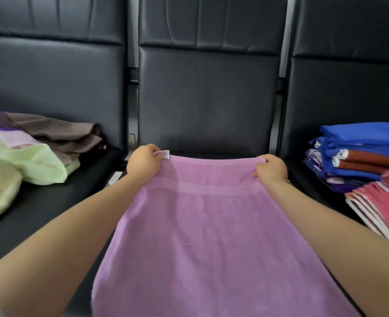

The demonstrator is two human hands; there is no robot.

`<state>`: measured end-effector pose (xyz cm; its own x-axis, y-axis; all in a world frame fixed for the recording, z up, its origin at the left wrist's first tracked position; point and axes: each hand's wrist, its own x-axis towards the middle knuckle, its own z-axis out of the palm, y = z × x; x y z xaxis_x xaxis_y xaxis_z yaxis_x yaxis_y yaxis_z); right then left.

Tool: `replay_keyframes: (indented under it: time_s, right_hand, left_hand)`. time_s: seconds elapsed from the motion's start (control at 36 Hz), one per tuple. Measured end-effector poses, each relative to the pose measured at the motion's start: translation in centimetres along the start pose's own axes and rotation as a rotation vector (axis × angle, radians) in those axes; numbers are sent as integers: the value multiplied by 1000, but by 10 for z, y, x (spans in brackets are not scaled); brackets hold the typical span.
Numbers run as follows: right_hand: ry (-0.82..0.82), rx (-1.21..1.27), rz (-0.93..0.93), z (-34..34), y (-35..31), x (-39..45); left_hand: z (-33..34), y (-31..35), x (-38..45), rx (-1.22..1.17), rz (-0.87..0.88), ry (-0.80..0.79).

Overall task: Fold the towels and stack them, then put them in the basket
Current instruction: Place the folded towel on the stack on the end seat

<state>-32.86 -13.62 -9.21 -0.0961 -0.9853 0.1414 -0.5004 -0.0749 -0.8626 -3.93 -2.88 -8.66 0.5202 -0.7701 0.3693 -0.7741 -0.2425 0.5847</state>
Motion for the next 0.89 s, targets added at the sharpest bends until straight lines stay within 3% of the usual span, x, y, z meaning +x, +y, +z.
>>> replay_keyframes:
  time_s: [0.17, 0.33, 0.56, 0.64, 0.69, 0.81, 0.89]
  right_hand:
    - [-135, -135, -5, 8, 6, 0]
    - [-162, -384, -171, -11, 5, -19]
    - [-282, -170, -310, -37, -19, -82]
    - [-386, -103, -352, -37, -19, -125]
    - [-526, -210, -403, -39, -13, -153]
    - [-622, -482, -606, -42, -12, -183]
    - [-639, -520, -692, -42, -19, -202]
  left_hand:
    - [16, -16, -1, 254, -173, -60]
    - [2, -14, -25, 178, -242, -75]
    - [-44, 4, -86, 22, -213, -201]
    - [-59, -9, -114, 174, -214, -269]
    - [-73, -16, -128, 278, -245, -330]
    - [-96, -19, -145, 136, -325, -452]
    - [-104, -19, -164, 5, -381, -508]
